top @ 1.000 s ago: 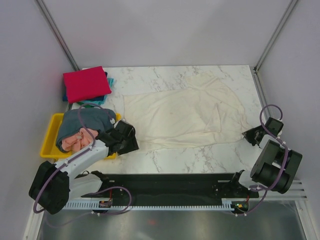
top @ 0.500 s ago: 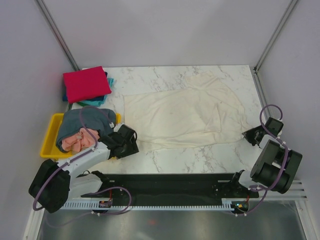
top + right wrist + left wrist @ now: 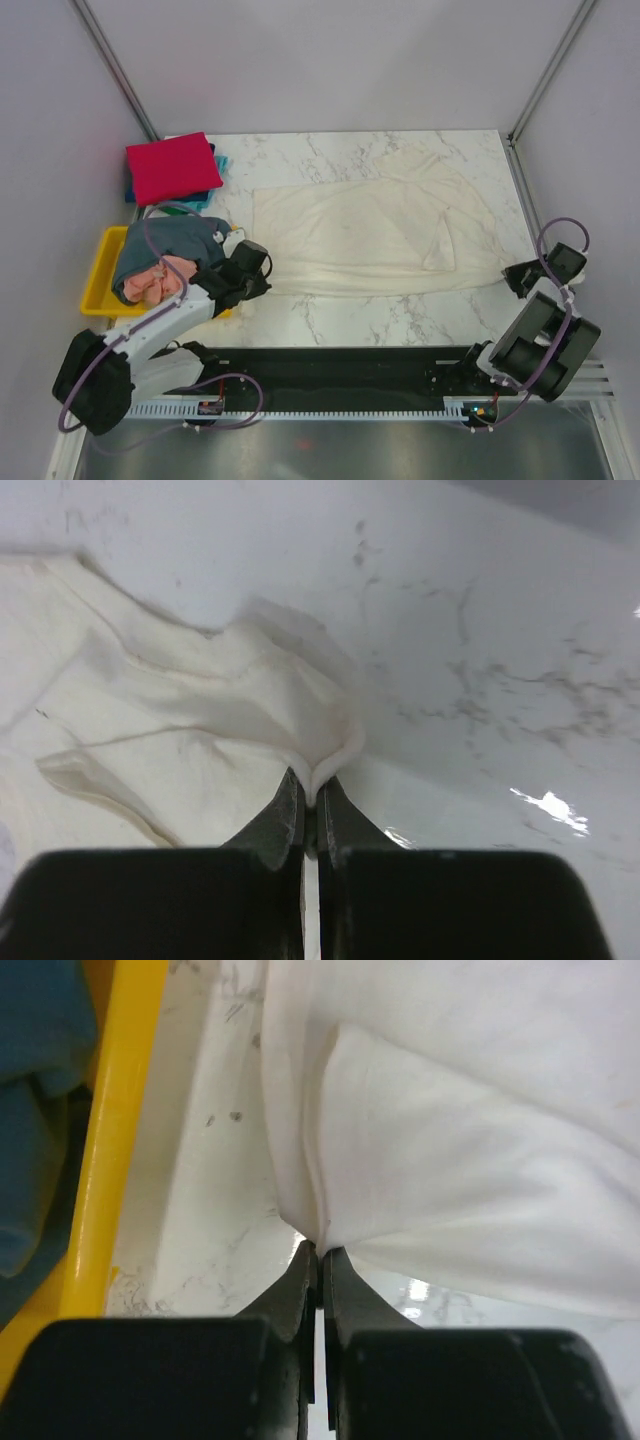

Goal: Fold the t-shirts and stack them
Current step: Fold the tshirt

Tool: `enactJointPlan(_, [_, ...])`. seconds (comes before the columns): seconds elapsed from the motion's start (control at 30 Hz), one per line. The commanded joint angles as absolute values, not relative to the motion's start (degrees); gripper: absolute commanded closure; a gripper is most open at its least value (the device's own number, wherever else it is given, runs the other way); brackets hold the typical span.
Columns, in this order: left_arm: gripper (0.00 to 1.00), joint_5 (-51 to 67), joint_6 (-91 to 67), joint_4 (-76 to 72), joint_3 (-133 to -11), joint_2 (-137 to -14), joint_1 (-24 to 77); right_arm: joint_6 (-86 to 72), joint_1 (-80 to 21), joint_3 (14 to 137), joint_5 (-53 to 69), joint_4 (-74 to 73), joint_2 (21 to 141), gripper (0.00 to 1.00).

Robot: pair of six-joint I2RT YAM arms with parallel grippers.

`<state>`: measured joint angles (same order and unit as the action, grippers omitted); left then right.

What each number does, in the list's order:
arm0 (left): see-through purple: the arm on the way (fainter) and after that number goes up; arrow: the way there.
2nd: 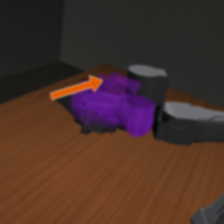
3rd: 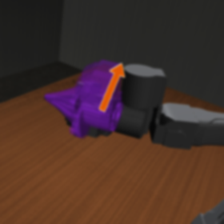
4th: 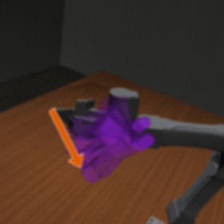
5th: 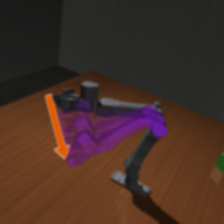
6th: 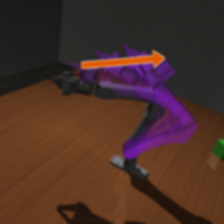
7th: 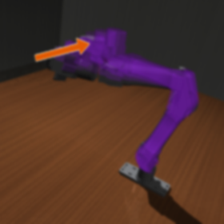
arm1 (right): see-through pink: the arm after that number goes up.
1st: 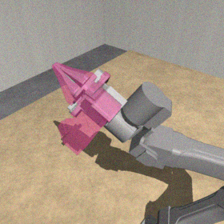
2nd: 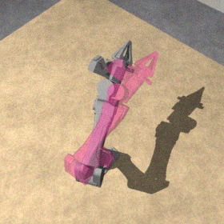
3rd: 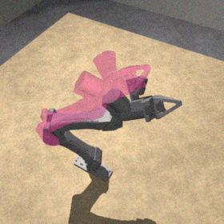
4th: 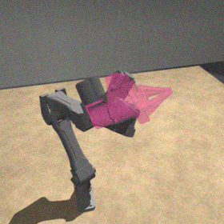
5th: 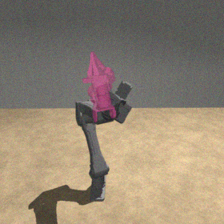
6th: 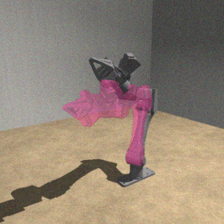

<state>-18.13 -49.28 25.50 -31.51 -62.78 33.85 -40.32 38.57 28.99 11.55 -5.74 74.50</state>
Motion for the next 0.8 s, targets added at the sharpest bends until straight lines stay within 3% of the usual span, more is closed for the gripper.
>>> enactJointPlan(0.0, [0.98,-24.17,-51.67,31.27,-34.90,-53.03,33.31,-40.87,42.62,28.57,6.69,-7.99,67.78,1.00])
enactJointPlan(0.1, [0.98,-19.80,-57.11,33.31,-29.55,-48.79,33.31,-40.43,42.54,25.50,6.94,-7.74,63.81,1.00])
enactJointPlan(0.4, [0.95,-9.24,-61.08,33.66,-19.51,-43.34,33.49,-39.20,42.63,23.91,8.70,-8.88,69.08,1.00])
enactJointPlan(0.43, [0.89,-8.71,-61.08,33.75,-19.34,-42.46,33.49,-39.03,42.63,23.73,8.79,-9.14,68.56,0.96])
enactJointPlan(0.5, [0.79,-8.00,-60.38,35.15,-19.68,-40.00,33.49,-38.94,42.54,23.47,8.61,-9.84,67.59,0.73])
enactJointPlan(0.53, [0.69,-7.91,-59.86,35.85,-20.91,-39.47,33.49,-38.94,42.54,23.55,8.61,-10.80,66.02,0.63])
enactJointPlan(0.57, [0.61,-7.56,-59.24,36.73,-21.70,-38.94,33.49,-38.94,42.63,23.82,8.61,-11.33,64.87,0.47])
enactJointPlan(0.6, [0.54,-7.04,-57.93,36.83,-22.49,-39.20,33.49,-39.11,42.63,24.17,8.18,-12.03,63.82,0.39])
enactJointPlan(0.67, [0.44,-5.28,-56.43,37.26,-25.91,-41.47,33.49,-39.11,42.63,25.92,8.61,-14.49,60.48,0.27])
enactJointPlan(0.77, [0.39,-4.48,-52.75,40.15,-33.11,-44.29,33.49,-38.32,42.54,29.69,8.79,-17.83,56.35,0.23])
